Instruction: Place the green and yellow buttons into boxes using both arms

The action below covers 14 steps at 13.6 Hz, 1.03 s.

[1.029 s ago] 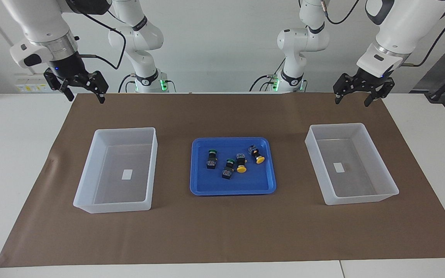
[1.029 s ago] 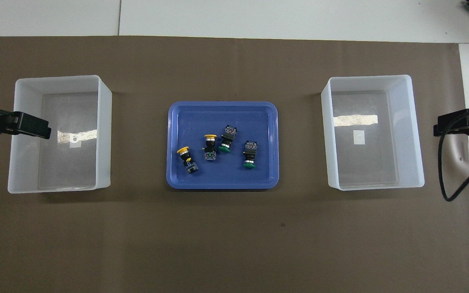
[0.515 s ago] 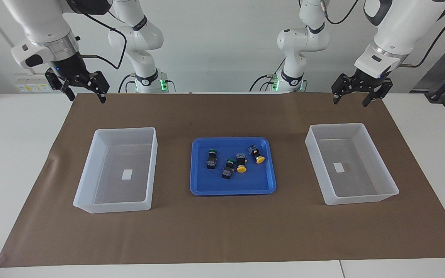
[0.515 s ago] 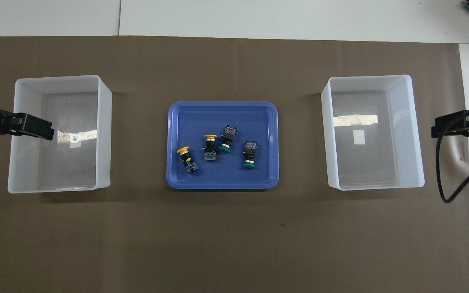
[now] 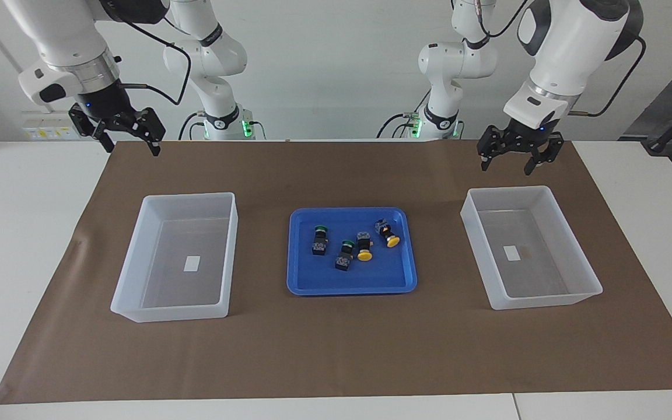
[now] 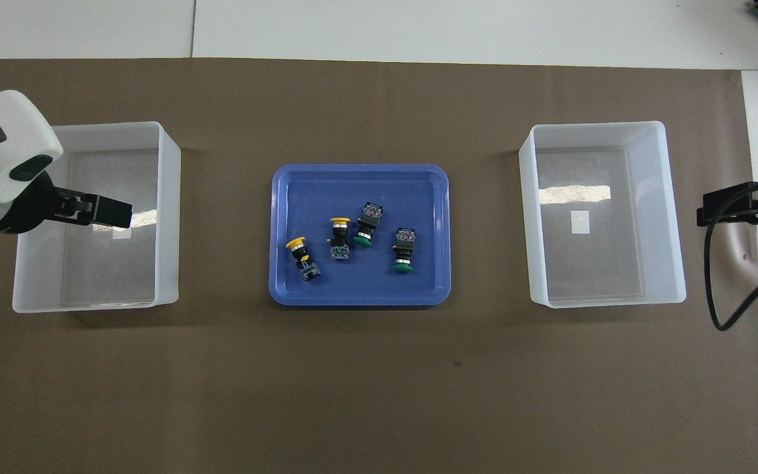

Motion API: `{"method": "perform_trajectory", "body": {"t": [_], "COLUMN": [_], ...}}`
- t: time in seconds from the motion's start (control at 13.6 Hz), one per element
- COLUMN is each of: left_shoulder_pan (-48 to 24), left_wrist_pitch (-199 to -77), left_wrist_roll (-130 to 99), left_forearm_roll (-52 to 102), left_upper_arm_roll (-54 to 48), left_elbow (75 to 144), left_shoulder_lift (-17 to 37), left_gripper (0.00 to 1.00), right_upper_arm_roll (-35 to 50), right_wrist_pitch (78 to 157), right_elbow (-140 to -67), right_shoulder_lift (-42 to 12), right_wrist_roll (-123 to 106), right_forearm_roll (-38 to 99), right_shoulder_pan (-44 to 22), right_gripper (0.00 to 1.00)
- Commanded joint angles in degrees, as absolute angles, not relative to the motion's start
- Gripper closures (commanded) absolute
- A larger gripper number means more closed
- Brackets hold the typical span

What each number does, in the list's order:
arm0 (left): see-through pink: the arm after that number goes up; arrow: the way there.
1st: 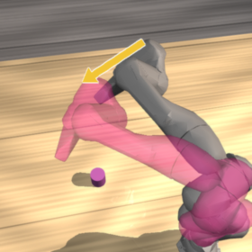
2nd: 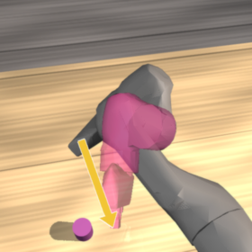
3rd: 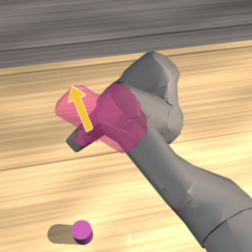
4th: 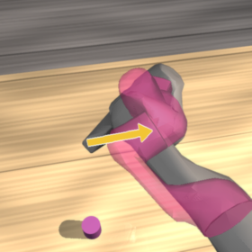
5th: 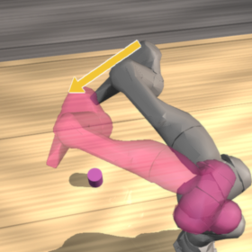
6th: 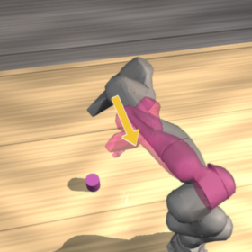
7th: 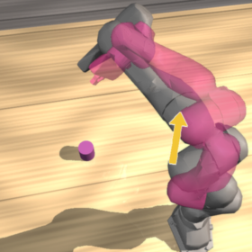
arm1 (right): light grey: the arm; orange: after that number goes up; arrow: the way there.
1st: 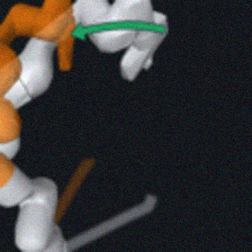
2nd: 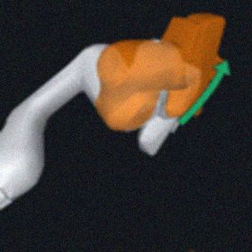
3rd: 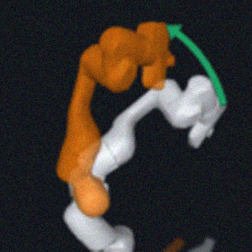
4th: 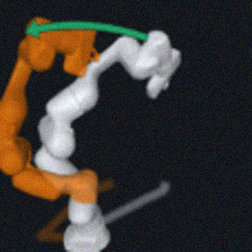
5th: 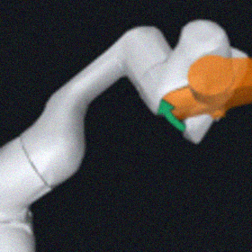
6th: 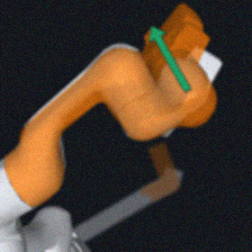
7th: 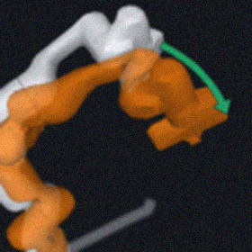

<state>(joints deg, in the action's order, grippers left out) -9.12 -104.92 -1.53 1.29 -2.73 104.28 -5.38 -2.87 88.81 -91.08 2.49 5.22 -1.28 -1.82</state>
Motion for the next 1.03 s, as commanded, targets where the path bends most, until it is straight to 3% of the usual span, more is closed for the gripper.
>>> {"method": "perform_trajectory", "body": {"t": [0.0,0.29,0.51,0.96], "left_shoulder_pan": [-12.7,-18.0,-22.6,-25.7], "left_wrist_pitch": [-111.3,-123.0,-130.1,-144.0], "left_wrist_roll": [-6.6,-16.4,-25.0,-29.7], "left_forearm_roll": [1.1,1.1,1.1,1.1], "left_upper_arm_roll": [-2.3,-2.3,-2.3,-2.3], "left_elbow": [112.2,120.7,122.6,129.5], "left_shoulder_lift": [-9.2,-8.0,-3.3,-0.6], "left_gripper": [0.0,0.0,0.0,0.0], "right_upper_arm_roll": [-2.9,-0.9,-0.6,-0.6], "right_wrist_pitch": [90.5,97.0,106.2,115.9], "right_elbow": [-93.3,-101.1,-108.5,-109.0], "right_shoulder_lift": [4.1,5.8,6.2,-3.2], "right_wrist_roll": [6.8,13.6,13.8,20.6], "right_forearm_roll": [-0.6,-0.5,-0.4,-0.4], "right_shoulder_pan": [-2.0,-5.1,-6.6,-13.5], "right_gripper": [0.0,0.0,0.0,0.0]}}
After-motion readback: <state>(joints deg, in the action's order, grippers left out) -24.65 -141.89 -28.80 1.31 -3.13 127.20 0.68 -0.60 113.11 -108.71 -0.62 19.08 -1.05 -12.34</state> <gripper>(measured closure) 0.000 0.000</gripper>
